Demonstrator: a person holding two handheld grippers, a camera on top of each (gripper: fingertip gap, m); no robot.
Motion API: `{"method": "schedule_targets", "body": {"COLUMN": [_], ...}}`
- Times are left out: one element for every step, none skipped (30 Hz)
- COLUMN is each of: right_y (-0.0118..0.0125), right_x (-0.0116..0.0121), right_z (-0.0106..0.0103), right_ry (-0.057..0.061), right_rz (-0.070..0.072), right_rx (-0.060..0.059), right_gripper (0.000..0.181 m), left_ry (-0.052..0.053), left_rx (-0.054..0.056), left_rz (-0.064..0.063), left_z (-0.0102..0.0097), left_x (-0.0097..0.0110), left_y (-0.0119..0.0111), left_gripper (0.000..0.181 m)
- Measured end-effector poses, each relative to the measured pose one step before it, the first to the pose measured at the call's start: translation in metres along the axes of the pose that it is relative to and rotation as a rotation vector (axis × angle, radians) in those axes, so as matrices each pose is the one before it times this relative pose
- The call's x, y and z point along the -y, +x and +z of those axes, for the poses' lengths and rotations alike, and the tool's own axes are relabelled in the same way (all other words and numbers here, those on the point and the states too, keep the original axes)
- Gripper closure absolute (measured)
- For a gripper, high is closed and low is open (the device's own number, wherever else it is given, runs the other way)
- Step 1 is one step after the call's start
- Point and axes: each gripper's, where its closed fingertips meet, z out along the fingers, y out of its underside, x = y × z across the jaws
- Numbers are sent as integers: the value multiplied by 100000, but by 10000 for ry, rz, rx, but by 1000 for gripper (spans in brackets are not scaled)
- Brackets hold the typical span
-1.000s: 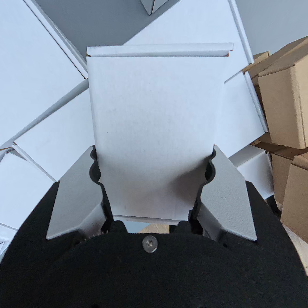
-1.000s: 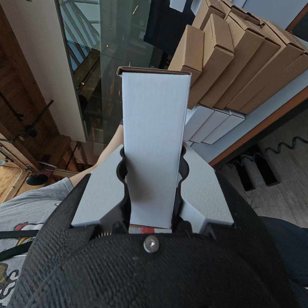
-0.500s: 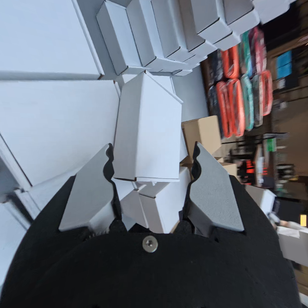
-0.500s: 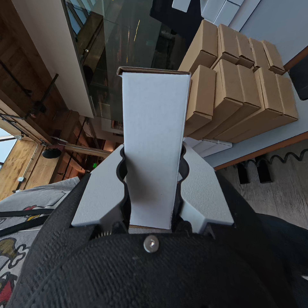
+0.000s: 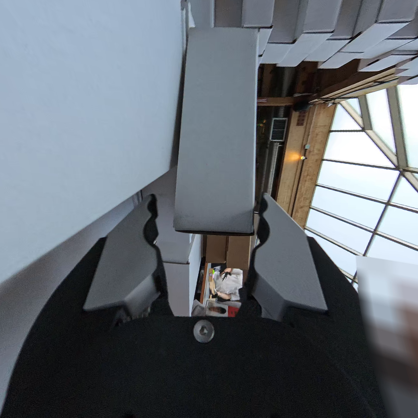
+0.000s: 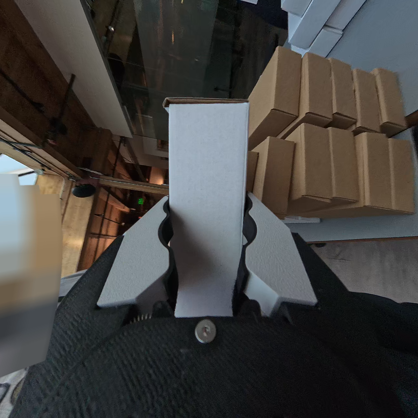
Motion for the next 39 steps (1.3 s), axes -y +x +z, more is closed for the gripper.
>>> {"method": "schedule_targets", "body": {"right_y": [-264, -191, -132, -39, 96, 164, 112, 18, -26, 70, 158, 140, 33, -21, -1, 32, -20, -106, -91, -71, -49, 34, 96, -13, -133, -228, -377, -490, -574, -668, -798, -999, -1228, -1441, -1514, -1465, -1475, -1451, -1503], "right_x": [57, 202, 390, 490, 437, 388, 351, 275, 250, 325, 406, 475, 468, 464, 473, 389, 293, 211, 129, 64, 47, 102, 155, 262, 375, 521, 670, 754, 846, 954, 1083, 1247, 1398, 1599, 1757, 1856, 1841, 1800, 1864], "right_z": [882, 812, 726, 686, 663, 625, 600, 574, 535, 491, 416, 344, 293, 268, 246, 219, 222, 214, 176, 123, 55, -59, -180, -346, -487, -641, -767, -866, -921, -936, -918, -861, -760, -601, -440, -247, -16, 212, 408], "right_ry": [21, 41, 87, 67, -40, -102, -127, -193, -223, -202, -162, -121, -97, -70, -1, 3, -12, -20, -55, -97, -117, -90, -80, -59, -42, -15, 6, 1, 5, 6, -21, -49, -79, -72, -58, -48, -97, -138, -66], "right_rz": [570, 497, 318, 142, 19, -71, -118, -94, -21, 41, 73, 57, 3, -44, -43, 11, 42, 49, 123, 150, 135, 144, 199, 226, 306, 333, 248, 181, 117, 51, 50, 44, 30, -66, -126, -165, -223, -226, -191], "right_rx": [433, 331, 212, 85, -45, -136, -115, -31, 23, -2, -69, -96, -71, -48, -51, -48, 4, 72, 95, 123, 136, 121, 117, 202, 274, 297, 308, 261, 172, 99, 43, 28, 40, 36, -30, -121, -152, -167, -127], "right_gripper": [119, 119, 119, 120, 120, 119, 119, 119, 119, 119, 119, 119, 119, 119, 119, 119, 120, 119, 119, 119, 119, 119, 119, 120, 120, 120, 120, 120, 120, 120, 120, 120, 120, 120, 120, 120, 120, 120, 120], "left_ry": [330, 147, -126, -322, -320, -185, -74, 30, 169, 168, 18, -171, -311, -319, -346, -448, -339, -159, -62, 45, 181, 318, 441, 474, 393, 283, 262, 269, 246, 219, 194, 150, 157, 194, 178, 102, -53, -127, -44], "left_rx": [-381, -15, 106, 161, 117, 31, -68, -215, -168, -15, -38, -166, -223, -56, 120, 84, -11, -101, 19, 190, 152, 4, -142, -156, -50, 43, 30, -77, -201, -232, -152, -78, -105, -193, -264, -270, -174, -2, 115], "left_rz": [26, -79, -18, 75, 124, 53, -132, -172, -107, -95, -73, -29, 42, 120, 112, 41, 11, -38, -57, 13, 33, -22, -72, -70, -29, 42, 85, 63, 44, 86, 104, 63, 38, 13, -53, -58, 3, 21, 25], "left_z": [72, 82, 129, 182, 177, 108, -38, -211, -328, -232, 8, 280, 481, 478, 458, 451, 279, 38, -135, -293, -462, -643, -781, -825, -722, -498, -225, 58, 364, 633, 878, 1072, 1203, 1310, 1397, 1488, 1579, 1554, 1456], "left_x": [172, -345, -1022, -1558, -1615, -1220, -616, 41, 634, 892, 787, 523, 291, 250, 107, -172, -137, -17, -62, -137, -161, -116, -28, 9, -65, -144, -105, -46, -48, -67, -42, -24, 123, 304, 427, 545, 557, 657, 932], "left_y": [425, 44, 54, 120, 199, 154, 23, -21, -202, -469, -319, 58, 267, 48, -206, -186, -13, 214, 156, 53, 228, 524, 799, 929, 902, 929, 1101, 1354, 1607, 1726, 1647, 1553, 1629, 1758, 1837, 1826, 1653, 1369, 1207], "left_gripper": [113, 113, 113, 113, 113, 110, 93, 80, 79, 77, 74, 75, 78, 79, 83, 91, 101, 111, 116, 116, 117, 117, 117, 117, 117, 117, 117, 117, 118, 117, 117, 117, 118, 118, 118, 118, 118, 118, 118]}}
